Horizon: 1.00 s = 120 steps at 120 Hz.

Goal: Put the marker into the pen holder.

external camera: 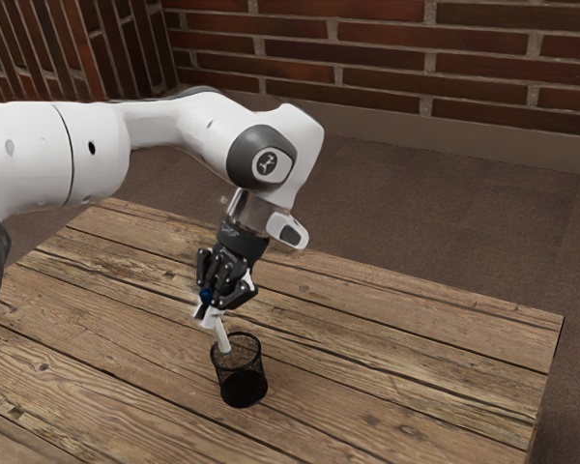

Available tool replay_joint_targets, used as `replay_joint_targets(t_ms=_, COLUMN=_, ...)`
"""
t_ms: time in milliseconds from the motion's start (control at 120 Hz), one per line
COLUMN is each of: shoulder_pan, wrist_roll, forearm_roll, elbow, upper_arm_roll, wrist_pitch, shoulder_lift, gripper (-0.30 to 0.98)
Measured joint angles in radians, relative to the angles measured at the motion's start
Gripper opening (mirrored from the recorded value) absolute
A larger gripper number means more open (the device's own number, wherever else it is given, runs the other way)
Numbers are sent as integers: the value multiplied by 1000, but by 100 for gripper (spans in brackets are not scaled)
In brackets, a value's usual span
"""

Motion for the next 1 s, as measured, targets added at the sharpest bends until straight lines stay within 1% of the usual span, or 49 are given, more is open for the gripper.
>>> replay_joint_targets(t_ms=125, shoulder_pan=4, wrist_roll=-14, forearm_roll=10, elbow=31, upper_arm_roll=1, wrist_pitch=40, shoulder_lift=39, gripper=-8)
replay_joint_targets(t_ms=325, shoulder_pan=4, wrist_roll=-30, forearm_roll=28, elbow=36, upper_arm_roll=0, wrist_pitch=133, shoulder_lift=75, gripper=-7)
replay_joint_targets(t_ms=417, shoulder_pan=4, wrist_roll=-35, forearm_roll=16, elbow=30, upper_arm_roll=-1, wrist_pitch=156, shoulder_lift=74, gripper=-6)
replay_joint_targets(t_ms=633, shoulder_pan=6, wrist_roll=-46, forearm_roll=-25, elbow=-7, upper_arm_roll=0, wrist_pitch=160, shoulder_lift=66, gripper=-6)
replay_joint_targets(t_ms=650, shoulder_pan=6, wrist_roll=-47, forearm_roll=-28, elbow=-11, upper_arm_roll=0, wrist_pitch=160, shoulder_lift=66, gripper=-4)
replay_joint_targets(t_ms=783, shoulder_pan=6, wrist_roll=-54, forearm_roll=-50, elbow=-27, upper_arm_roll=1, wrist_pitch=159, shoulder_lift=67, gripper=26)
replay_joint_targets(t_ms=867, shoulder_pan=9, wrist_roll=-57, forearm_roll=-58, elbow=-28, upper_arm_roll=3, wrist_pitch=159, shoulder_lift=50, gripper=40)
replay_joint_targets(t_ms=900, shoulder_pan=14, wrist_roll=-59, forearm_roll=-59, elbow=-30, upper_arm_roll=5, wrist_pitch=164, shoulder_lift=5, gripper=44)
replay_joint_targets(t_ms=1000, shoulder_pan=78, wrist_roll=-60, forearm_roll=-53, elbow=-105, upper_arm_roll=9, wrist_pitch=240, shoulder_lift=-226, gripper=53)
